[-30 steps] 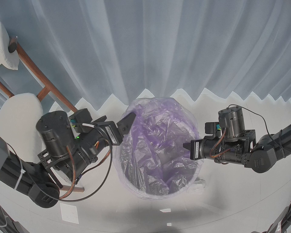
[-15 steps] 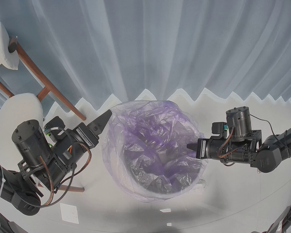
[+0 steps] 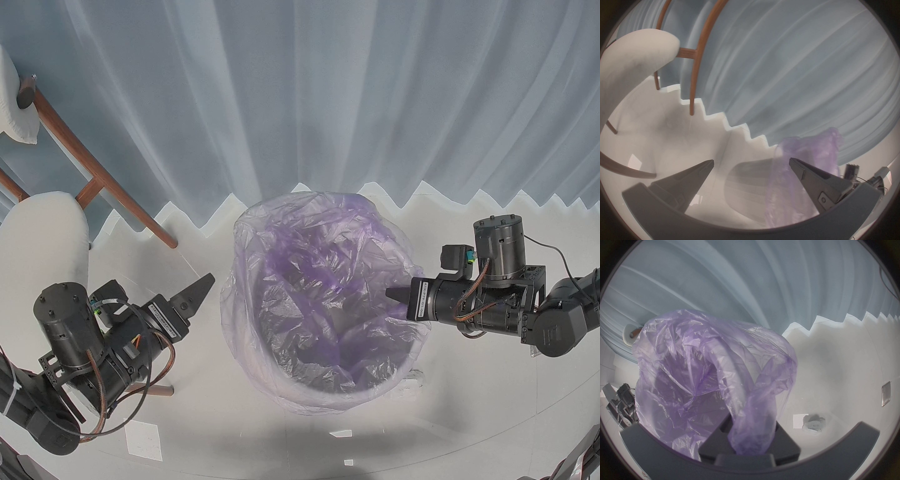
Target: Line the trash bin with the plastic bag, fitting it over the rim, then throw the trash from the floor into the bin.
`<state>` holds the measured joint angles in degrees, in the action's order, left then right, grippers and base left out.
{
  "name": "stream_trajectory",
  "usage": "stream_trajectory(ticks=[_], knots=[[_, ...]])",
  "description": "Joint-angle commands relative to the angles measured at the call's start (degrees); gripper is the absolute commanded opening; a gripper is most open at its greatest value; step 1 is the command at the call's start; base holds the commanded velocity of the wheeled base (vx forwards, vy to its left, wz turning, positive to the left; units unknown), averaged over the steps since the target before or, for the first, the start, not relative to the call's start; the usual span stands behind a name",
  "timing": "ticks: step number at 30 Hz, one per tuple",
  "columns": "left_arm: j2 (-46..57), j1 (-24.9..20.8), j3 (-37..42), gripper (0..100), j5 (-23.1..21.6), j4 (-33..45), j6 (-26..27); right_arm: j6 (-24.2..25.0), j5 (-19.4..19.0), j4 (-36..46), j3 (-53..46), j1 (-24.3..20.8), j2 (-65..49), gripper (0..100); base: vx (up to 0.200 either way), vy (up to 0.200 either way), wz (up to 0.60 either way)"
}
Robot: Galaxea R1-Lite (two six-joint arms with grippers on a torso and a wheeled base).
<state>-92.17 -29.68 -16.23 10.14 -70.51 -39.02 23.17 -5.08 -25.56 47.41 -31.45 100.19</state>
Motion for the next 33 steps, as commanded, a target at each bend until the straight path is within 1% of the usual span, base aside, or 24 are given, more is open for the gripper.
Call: stream_trajectory(ticks=[1, 6, 10, 14, 18, 21, 22, 23, 24, 26, 28, 33], knots=[[-5.5, 5.3, 0.0, 100, -0.1, -1.6, -0.2, -0.1, 0.0, -0.5, -0.7, -0.1, -1.1, 0, 0.000, 0.000, 0.00], [-6.1, 5.3, -0.4, 100, -0.5, -2.6, -0.7, -0.1, 0.0, -0.4, -0.9, -0.3, -1.8, 0, 0.000, 0.000, 0.00], [-6.2, 2.5, -0.8, 100, -0.7, -5.6, -0.6, -0.1, 0.0, -0.4, -1.4, -0.3, -2.1, 0, 0.000, 0.000, 0.00], [-5.6, 2.1, -0.1, 100, -0.7, -7.1, -0.7, -0.1, 0.0, -0.4, -2.0, -0.2, -2.1, 0, 0.000, 0.000, 0.00], [0.4, 1.9, 2.8, 100, -0.7, -8.8, -0.8, -0.1, 0.0, -0.5, -2.4, -0.2, -2.1, 0, 0.000, 0.000, 0.00], [4.3, -0.6, 5.0, 100, -0.8, -8.3, -1.3, -0.1, 0.0, -0.5, -2.4, -0.2, -2.2, 0, 0.000, 0.000, 0.00], [4.5, -0.8, 5.1, 100, -0.8, -8.3, -1.4, -0.1, 0.0, -0.5, -2.4, -0.2, -2.2, 0, 0.000, 0.000, 0.00], [4.8, -2.8, 6.1, 100, -0.8, -8.2, -2.2, -0.1, 0.0, -0.5, -2.4, -0.2, -2.2, 0, 0.000, 0.000, 0.00], [4.7, -3.3, 6.3, 100, -0.8, -8.2, -2.4, -0.1, 0.0, -0.5, -2.3, -0.2, -2.3, 0, 0.000, 0.000, 0.00], [2.7, -4.9, 6.2, 100, -1.1, -8.2, -2.9, -0.1, 0.0, -0.5, -2.0, -0.3, -2.3, 0, 0.000, 0.000, 0.00], [-0.3, -5.5, 5.5, 100, -1.6, -8.6, -2.8, -0.2, 0.0, -0.5, -1.6, -0.5, -2.3, 0, 0.000, 0.000, 0.00], [-8.7, -4.5, 1.5, 100, -1.3, -8.8, -2.4, -0.1, 0.0, -1.2, -0.6, -1.1, -3.0, 0, 0.000, 0.000, 0.00]])
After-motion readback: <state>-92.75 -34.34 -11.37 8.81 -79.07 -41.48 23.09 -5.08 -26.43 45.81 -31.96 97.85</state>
